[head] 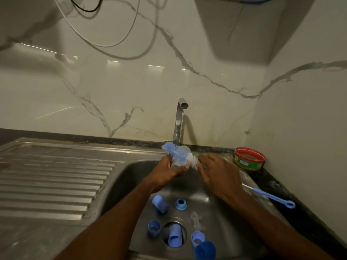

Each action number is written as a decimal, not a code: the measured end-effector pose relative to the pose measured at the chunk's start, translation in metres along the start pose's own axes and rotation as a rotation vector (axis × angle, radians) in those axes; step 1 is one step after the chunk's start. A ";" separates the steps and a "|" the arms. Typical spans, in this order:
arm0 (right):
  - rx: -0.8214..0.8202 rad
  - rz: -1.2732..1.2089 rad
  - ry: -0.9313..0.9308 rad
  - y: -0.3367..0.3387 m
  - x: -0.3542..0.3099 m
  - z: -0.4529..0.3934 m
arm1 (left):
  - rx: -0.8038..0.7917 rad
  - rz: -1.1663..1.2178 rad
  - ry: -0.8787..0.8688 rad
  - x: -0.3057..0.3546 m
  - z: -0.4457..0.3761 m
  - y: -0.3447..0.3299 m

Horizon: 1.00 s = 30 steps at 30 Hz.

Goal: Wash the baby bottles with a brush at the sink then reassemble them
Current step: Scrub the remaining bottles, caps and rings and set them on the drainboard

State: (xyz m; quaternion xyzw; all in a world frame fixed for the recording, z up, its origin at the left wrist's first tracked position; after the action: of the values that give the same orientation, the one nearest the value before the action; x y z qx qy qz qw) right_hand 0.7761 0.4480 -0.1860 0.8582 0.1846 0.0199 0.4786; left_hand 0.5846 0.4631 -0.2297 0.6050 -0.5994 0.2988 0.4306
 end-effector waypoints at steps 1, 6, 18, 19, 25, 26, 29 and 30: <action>0.021 0.027 -0.028 0.001 0.002 -0.003 | -0.004 0.022 0.006 -0.001 -0.001 -0.001; 0.040 0.075 -0.159 0.001 0.007 -0.015 | -0.022 -0.016 0.022 -0.004 -0.002 -0.007; 0.053 0.038 -0.146 0.004 0.010 -0.008 | 0.040 0.113 0.033 -0.002 -0.001 -0.007; 0.028 0.006 -0.098 0.003 0.008 -0.004 | 0.044 0.154 0.028 -0.001 0.000 -0.006; 0.089 -0.028 -0.159 0.009 0.010 -0.006 | 0.107 0.328 0.078 0.001 -0.005 -0.009; 0.105 -0.020 -0.190 0.009 0.012 -0.008 | 0.122 0.355 0.098 0.000 -0.006 -0.010; 0.042 -0.056 -0.147 0.007 0.008 -0.003 | 0.135 0.298 0.056 0.000 -0.004 -0.009; 0.003 -0.072 -0.101 0.006 0.004 0.000 | 0.138 0.240 0.029 0.000 -0.001 -0.007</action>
State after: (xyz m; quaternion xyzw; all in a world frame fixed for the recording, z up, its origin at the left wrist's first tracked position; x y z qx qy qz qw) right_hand 0.7820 0.4464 -0.1820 0.8516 0.1909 -0.0409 0.4864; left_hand 0.5913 0.4637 -0.2299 0.5529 -0.6391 0.3973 0.3578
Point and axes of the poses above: each hand's wrist, its own z-axis away from the middle knuckle, its own y-axis out of the back of the hand, x = y × z, the point moved 3 cm from there along -z, towards the middle knuckle, and after that the axes turned 9 degrees about -y, right-handed, at the moved point
